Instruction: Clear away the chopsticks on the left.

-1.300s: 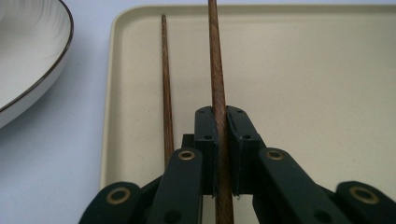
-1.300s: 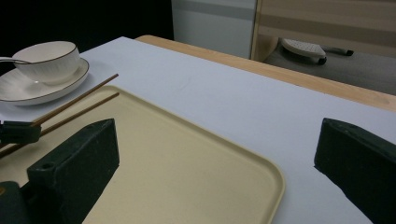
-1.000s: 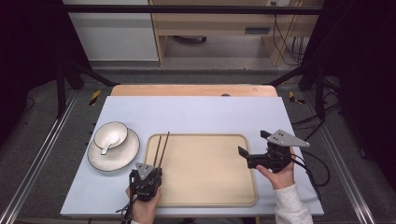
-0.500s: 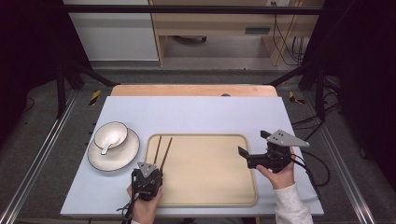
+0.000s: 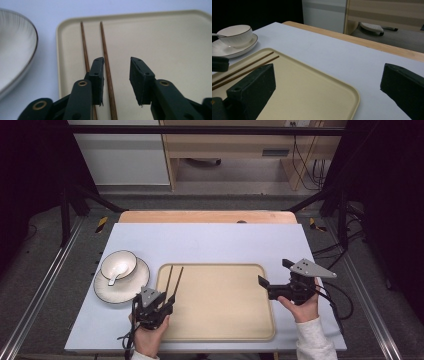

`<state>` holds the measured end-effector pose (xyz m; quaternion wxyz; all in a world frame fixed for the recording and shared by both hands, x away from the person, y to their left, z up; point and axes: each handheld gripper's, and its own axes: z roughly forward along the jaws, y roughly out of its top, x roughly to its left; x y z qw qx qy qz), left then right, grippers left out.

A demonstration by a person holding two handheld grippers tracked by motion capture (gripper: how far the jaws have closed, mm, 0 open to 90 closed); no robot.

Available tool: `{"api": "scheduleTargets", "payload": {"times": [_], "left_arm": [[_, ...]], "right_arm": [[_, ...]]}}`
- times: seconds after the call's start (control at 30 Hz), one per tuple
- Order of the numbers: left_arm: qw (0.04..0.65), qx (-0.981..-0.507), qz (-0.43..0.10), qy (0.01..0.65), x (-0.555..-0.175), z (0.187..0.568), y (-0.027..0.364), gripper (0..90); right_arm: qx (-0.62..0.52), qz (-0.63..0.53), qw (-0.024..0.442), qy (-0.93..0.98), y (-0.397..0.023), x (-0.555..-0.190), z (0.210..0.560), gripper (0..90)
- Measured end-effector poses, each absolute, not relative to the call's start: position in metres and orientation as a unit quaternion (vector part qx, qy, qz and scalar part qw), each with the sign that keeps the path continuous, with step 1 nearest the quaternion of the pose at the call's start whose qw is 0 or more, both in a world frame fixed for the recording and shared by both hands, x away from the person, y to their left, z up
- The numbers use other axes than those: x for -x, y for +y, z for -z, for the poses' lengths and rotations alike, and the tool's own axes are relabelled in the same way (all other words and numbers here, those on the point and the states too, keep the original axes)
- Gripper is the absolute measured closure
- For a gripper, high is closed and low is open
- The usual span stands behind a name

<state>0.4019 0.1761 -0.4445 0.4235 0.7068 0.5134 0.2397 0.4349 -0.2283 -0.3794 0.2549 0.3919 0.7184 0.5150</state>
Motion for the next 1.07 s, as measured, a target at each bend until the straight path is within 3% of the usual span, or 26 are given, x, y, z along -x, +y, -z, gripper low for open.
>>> {"api": "scheduleTargets", "payload": {"times": [0.2, 0.43, 0.6, 1.07], "left_arm": [[0.470, -0.715, -0.235, 0.461, -0.409, 0.415, 0.190, 50.4], [0.474, -0.727, -0.248, 0.431, -0.413, 0.396, 0.214, 41.5], [0.480, -0.734, -0.236, 0.417, -0.411, 0.400, 0.236, 32.8], [0.467, -0.743, -0.236, 0.417, -0.408, 0.420, 0.268, 20.2]], "right_arm": [[-0.393, -0.519, 0.258, 0.714, -0.231, -0.434, 0.377, 0.4], [-0.398, -0.523, 0.259, 0.708, -0.236, -0.432, 0.375, 0.4], [-0.403, -0.524, 0.264, 0.703, -0.241, -0.432, 0.375, 0.4], [-0.417, -0.515, 0.263, 0.702, -0.248, -0.435, 0.382, 0.4]]}}
